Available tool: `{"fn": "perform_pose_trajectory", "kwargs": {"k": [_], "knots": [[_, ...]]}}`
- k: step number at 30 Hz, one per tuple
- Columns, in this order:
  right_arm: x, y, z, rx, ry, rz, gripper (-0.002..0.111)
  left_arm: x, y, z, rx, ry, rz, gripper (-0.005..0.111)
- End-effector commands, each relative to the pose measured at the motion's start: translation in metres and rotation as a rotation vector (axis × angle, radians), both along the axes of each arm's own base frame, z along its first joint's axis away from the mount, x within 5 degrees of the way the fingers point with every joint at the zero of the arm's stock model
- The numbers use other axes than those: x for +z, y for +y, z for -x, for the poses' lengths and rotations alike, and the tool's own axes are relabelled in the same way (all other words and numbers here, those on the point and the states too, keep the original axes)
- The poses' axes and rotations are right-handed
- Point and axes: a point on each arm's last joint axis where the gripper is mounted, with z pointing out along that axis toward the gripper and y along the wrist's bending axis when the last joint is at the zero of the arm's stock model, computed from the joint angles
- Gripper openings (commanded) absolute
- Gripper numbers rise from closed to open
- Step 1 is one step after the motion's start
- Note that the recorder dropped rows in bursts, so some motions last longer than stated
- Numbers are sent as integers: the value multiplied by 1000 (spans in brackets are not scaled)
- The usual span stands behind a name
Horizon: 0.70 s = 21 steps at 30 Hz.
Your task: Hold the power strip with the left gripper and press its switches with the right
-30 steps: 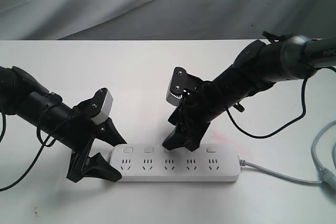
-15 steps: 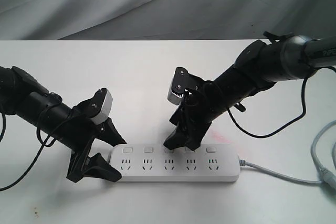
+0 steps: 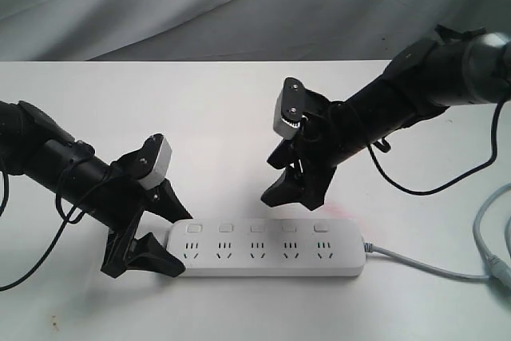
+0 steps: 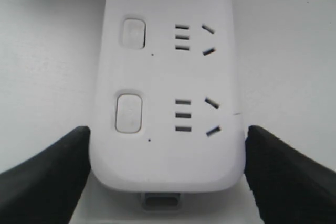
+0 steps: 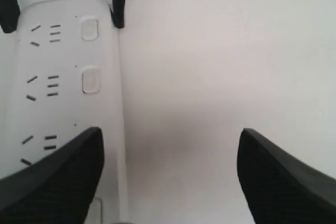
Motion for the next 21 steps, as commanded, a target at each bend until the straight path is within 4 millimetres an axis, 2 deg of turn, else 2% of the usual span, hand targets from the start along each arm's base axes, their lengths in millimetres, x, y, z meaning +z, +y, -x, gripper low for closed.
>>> {"fn": "perform_pose_trajectory", "kwargs": {"k": [1,7,16,21], "knots": [[3,-7,1,14,13,-14,66,0,-1,0,-14,-9,-5,50],[1,-8,1,22,12,-1,66,0,-1,0,-14,-9,-5,50],[-14,-14,8,-1,36,51,66,0,-1,0,-14,-9,-5,50],[-15,-15,8,-9,31,57,66,0,-1,0,-14,-9,-5,50]]}}
